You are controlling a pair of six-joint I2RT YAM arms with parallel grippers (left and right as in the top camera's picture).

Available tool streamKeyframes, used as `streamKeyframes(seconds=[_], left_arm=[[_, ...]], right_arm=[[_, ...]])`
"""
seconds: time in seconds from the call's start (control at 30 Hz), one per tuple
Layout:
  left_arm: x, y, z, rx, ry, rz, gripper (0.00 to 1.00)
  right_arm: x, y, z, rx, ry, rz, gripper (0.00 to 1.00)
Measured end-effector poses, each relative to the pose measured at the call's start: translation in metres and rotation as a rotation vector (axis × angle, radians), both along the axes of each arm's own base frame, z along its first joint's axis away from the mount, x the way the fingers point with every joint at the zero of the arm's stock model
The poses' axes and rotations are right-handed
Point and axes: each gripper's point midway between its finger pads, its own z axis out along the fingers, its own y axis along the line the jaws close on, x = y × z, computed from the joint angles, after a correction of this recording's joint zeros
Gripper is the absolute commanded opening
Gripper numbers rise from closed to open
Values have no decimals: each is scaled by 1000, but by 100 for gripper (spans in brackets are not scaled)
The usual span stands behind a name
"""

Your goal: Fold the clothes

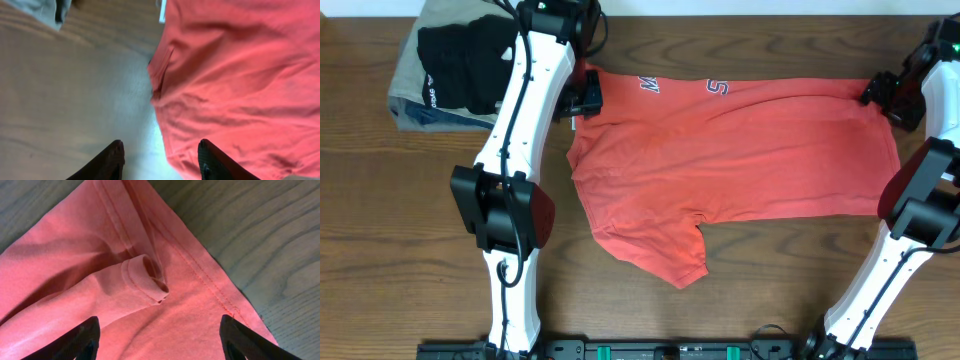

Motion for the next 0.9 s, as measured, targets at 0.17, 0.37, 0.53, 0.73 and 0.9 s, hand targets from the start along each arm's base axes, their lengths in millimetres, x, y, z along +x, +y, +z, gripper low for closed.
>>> streamKeyframes(seconds=[0.17,0.37,0.53,0.73,0.9], left_arm=[[12,-3,-3,-12,-44,0,49],[17,-9,-19,-33,-20,-1,49],[21,-12,-54,-24,44,-1,48],[24,-14,-80,-21,88,0,47],[23,-14,-88,-20,105,1,47]], right_arm=[[-2,4,-1,6,14,6,75],[-3,5,-1,7,18,6,75],[2,3,0,-1,-3,6,72],[13,0,3,-15,-48,8,61],[23,10,-4,2,-68,27,45]])
